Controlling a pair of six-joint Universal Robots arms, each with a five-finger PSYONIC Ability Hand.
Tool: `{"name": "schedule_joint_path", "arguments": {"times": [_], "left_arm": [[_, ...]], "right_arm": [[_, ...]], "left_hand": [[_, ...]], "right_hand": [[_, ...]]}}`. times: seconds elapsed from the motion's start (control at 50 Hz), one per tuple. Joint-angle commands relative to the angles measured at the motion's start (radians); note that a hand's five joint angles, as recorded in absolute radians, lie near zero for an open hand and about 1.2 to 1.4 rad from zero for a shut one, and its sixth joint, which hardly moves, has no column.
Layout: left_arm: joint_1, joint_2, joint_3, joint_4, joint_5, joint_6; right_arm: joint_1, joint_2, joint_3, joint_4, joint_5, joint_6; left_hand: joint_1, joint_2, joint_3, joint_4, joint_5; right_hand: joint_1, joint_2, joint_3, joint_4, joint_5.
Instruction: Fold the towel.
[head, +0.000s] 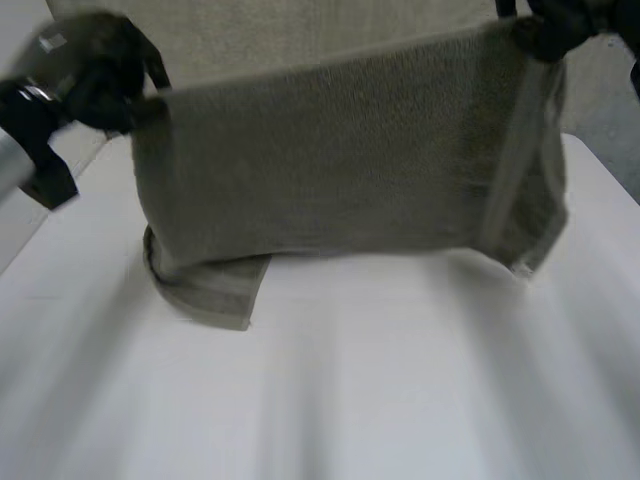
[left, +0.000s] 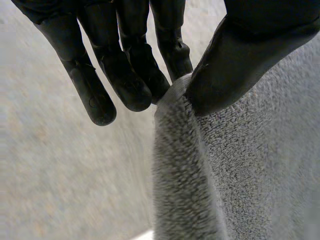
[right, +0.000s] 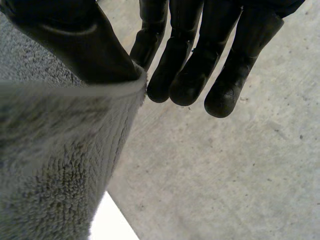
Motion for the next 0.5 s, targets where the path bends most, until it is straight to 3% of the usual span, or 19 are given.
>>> {"name": "schedule_joint_path", "arguments": {"times": [0.02, 0.22, 0.32, 0.44, 0.5], "left_arm": [[0.021, -0.017, 0.046, 0.002, -0.004, -0.038], [-0.033, -0.344, 0.165, 0.051, -0.013, -0.024], [-0.050, -0.498, 0.368, 0.037, -0.021, 0.032], [-0.070, -0.587, 0.769, 0.042, -0.190, 0.103], [-0.070, -0.583, 0.831, 0.043, -0.220, 0.101]], "right_arm": [[0.015, 0.173, -0.177, 0.124, -0.005, -0.021], [0.107, 0.464, -0.375, 0.121, 0.062, -0.101], [0.111, 0.576, -0.547, 0.057, 0.086, -0.103], [0.113, 0.615, -0.721, -0.082, 0.095, -0.083], [0.113, 0.601, -0.790, -0.192, 0.125, -0.054]], "left_hand": [[0.133, 0.057, 0.054, 0.037, 0.127], [0.133, 0.057, 0.054, 0.037, 0.127], [0.133, 0.057, 0.054, 0.037, 0.127], [0.133, 0.057, 0.054, 0.037, 0.127], [0.133, 0.057, 0.054, 0.037, 0.127]], "right_hand": [[0.064, 0.061, 0.069, 0.061, 0.071], [0.064, 0.061, 0.069, 0.061, 0.071], [0.064, 0.061, 0.069, 0.061, 0.071], [0.064, 0.061, 0.069, 0.061, 0.071], [0.064, 0.061, 0.069, 0.061, 0.071]]}}
